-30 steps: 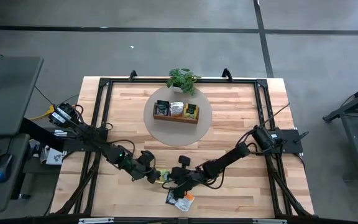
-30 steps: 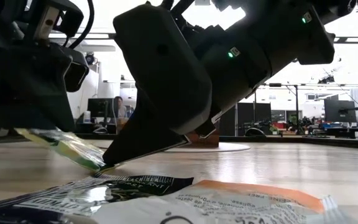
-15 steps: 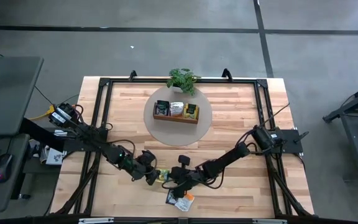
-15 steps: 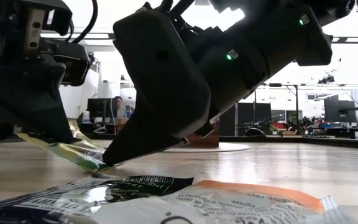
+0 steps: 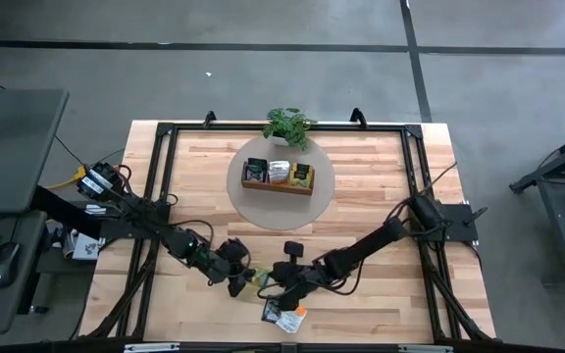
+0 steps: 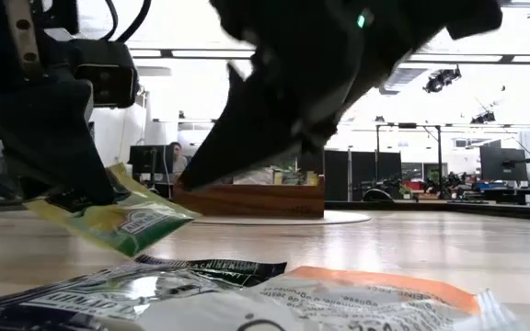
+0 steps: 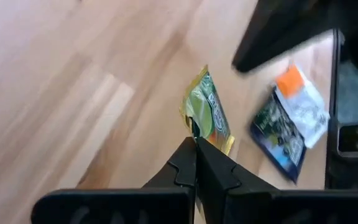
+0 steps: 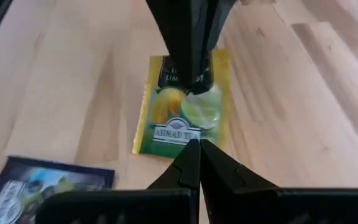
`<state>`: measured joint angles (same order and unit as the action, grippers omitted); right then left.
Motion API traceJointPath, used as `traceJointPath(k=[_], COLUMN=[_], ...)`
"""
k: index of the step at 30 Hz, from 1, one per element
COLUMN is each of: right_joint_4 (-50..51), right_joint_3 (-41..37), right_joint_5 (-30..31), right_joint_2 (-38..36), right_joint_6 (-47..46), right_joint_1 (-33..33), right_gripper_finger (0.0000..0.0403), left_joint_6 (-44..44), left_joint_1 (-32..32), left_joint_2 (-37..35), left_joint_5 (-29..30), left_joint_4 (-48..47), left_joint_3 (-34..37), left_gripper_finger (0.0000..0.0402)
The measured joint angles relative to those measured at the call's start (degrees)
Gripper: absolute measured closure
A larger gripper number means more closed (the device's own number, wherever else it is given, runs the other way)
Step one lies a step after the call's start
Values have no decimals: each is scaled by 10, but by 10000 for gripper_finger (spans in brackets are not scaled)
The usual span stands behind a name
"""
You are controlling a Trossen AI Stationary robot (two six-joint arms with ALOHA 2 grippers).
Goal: Pick & Place Tea
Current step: Put the yellow tea bag into the right section of the wooden organizer
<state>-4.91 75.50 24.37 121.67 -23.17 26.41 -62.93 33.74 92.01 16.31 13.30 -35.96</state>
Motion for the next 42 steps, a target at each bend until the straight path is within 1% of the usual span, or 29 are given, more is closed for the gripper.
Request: traceJointPath(k=[4,7,10,13,17,20,23,26,29,38,42], right_joint_4=[24,29,26,19,-2,-13,-14,-15,-18,-18,-18], right_joint_3=[0,1,1,1,1,1,1,1,1,2,2], right_joint_5=[-10,-35,-63,-100,-162,-169,-163,-161,-164,-159,-145], right_joint_2=[-27,-37,-42,-43,-43,-43,-43,-43,-43,-43,-43], right_joint_6=[14,23,27,27,27,27,27,27,26,23,15], right_joint_1=[-3,-12,-22,-32,-40,-43,-43,-44,-46,-47,-47], right_gripper_finger=[402,396,372,335,288,269,266,272,293,394,400], left_joint_6=[71,128,165,184,208,211,212,213,221,226,228], left_joint_1=[0,0,0,0,0,0,0,0,0,0,0], left_joint_2=[0,0,0,0,0,0,0,0,0,0,0], left_joint_5=[-19,-26,-26,-23,-15,-9,-8,-4,-2,16,23], left_joint_4=[-2,-20,-63,-101,-109,-108,-109,-107,-100,-96,-96], left_joint_3=[-19,-41,-67,-87,-100,-103,-103,-103,-103,-103,-103], left_gripper_finger=[401,401,401,401,401,401,401,401,401,401,401])
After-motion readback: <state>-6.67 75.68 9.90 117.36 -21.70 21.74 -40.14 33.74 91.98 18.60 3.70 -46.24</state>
